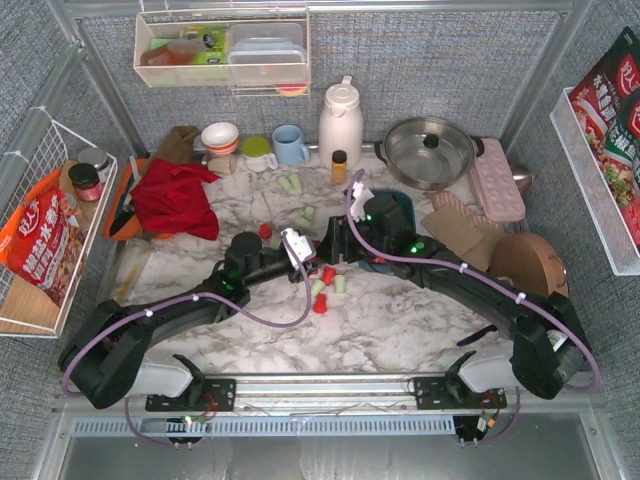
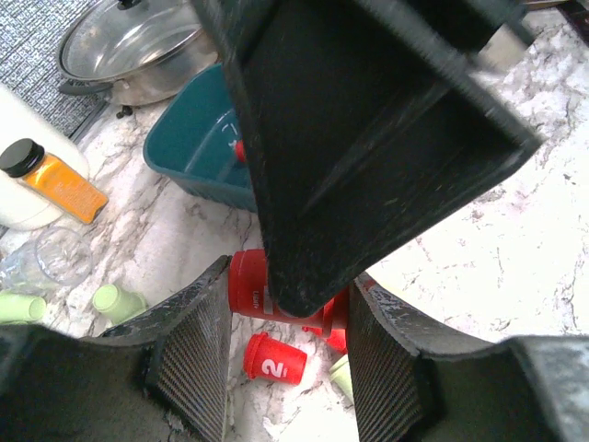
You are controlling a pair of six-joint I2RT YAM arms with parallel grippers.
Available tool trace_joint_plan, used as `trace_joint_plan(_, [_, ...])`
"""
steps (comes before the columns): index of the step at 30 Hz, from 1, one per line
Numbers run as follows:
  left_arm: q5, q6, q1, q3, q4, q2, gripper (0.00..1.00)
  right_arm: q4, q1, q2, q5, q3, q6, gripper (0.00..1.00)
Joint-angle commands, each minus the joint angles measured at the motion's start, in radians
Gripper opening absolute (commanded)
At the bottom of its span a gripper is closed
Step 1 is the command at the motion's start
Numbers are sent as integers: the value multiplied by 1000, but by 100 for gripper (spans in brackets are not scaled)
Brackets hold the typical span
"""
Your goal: Mix the coffee capsules in the storage basket
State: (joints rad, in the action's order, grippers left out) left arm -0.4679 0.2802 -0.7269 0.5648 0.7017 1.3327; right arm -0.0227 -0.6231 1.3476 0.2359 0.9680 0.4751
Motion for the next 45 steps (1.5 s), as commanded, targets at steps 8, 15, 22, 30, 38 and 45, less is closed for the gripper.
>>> trace_joint_plan(8, [-45, 23, -14, 15, 19, 14, 28, 87, -6, 69, 35, -1, 36, 40])
trace_joint_plan(15, [-27, 15, -19, 28, -8, 26, 44, 93, -4, 65, 26, -18, 34, 22])
trace_joint_plan(22, [3, -62, -19, 80, -63, 51, 99, 22, 50, -14, -119, -39, -26, 14])
trace_joint_plan(30, [72, -181, -30, 120, -110, 63, 99, -99, 175, -66, -433, -59, -225, 14])
trace_joint_plan(38, [167, -398, -32, 187, -337, 11, 99, -113, 293, 64, -413, -35, -285, 30])
trace_joint_plan(45, [420, -601, -32, 181, -630, -38, 99, -129, 302, 175, -358, 15, -271, 46])
